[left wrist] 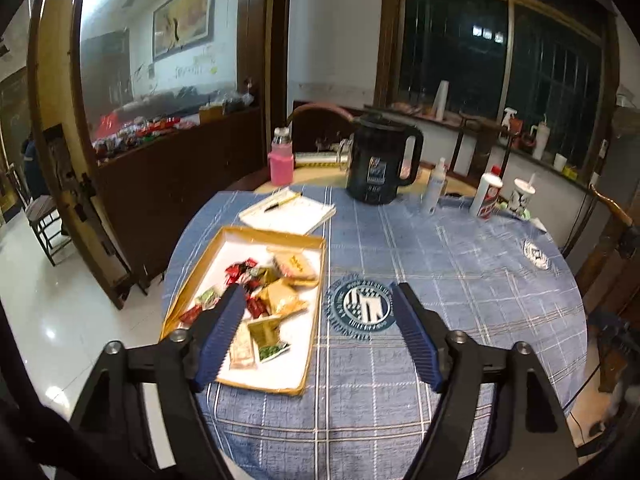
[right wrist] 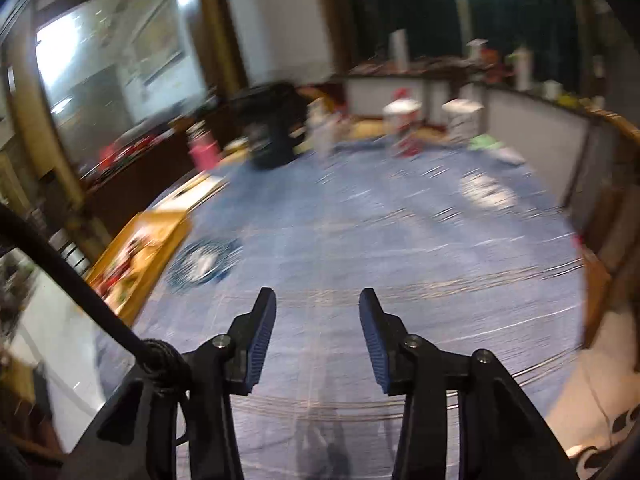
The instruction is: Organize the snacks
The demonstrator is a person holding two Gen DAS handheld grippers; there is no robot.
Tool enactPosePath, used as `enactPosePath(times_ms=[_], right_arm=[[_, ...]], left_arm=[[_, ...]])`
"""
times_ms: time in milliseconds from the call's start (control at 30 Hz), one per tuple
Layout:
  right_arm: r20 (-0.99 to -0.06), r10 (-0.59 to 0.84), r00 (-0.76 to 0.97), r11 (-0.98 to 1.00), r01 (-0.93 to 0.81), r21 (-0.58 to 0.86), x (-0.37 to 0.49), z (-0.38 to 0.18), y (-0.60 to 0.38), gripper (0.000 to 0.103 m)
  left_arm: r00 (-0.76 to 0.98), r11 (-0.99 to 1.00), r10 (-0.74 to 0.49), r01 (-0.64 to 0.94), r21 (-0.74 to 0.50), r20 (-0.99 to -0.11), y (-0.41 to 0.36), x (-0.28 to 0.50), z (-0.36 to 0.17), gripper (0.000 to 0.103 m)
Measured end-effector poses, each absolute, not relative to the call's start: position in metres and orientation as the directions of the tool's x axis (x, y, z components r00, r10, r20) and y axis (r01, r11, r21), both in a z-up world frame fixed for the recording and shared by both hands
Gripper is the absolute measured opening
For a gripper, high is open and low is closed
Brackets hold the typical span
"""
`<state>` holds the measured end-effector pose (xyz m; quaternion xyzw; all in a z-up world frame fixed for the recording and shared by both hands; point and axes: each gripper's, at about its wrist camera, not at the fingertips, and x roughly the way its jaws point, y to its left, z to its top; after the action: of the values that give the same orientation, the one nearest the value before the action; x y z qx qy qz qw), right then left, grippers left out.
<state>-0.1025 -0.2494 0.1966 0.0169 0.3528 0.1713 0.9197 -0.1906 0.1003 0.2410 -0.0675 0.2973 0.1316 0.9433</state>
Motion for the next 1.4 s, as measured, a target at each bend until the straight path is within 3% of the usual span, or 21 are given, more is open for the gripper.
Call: enactPosePath(times_ms=[200, 467, 700, 1400], right_arm=[[-0.605, 0.281, 0.745, 0.957, -0.269, 0.112, -0.099, 0.217, -0.27, 0.05], [-0.647, 0.434, 0.627, 0.883, -0.439, 0.167, -0.112, 0.183, -0.19, 0.05], [-0.713, 0.488, 0.504, 0.822, -0.54, 0.181, -0.129, 0.149, -0.096, 0.05], [-0.786, 0.435, 0.439, 0.812, -0.568, 0.133, -0.122, 0.119, 0.039, 0.051]], left_arm=[[0.799, 0.954, 0.266, -0.3, 0.026, -0.539, 0.078, -0.19, 0.238, 0.089], [0.708, 0.958, 0.265, -0.27, 0.096, -0.655, 0.077, -0.168, 0.177, 0.089], [0.615, 0.959, 0.202, -0.282, 0.026, -0.762, 0.1, -0.157, 0.128, 0.089], [0.543, 0.96, 0.216, -0.271, 0.074, -0.811, 0.164, -0.139, 0.101, 0.089]])
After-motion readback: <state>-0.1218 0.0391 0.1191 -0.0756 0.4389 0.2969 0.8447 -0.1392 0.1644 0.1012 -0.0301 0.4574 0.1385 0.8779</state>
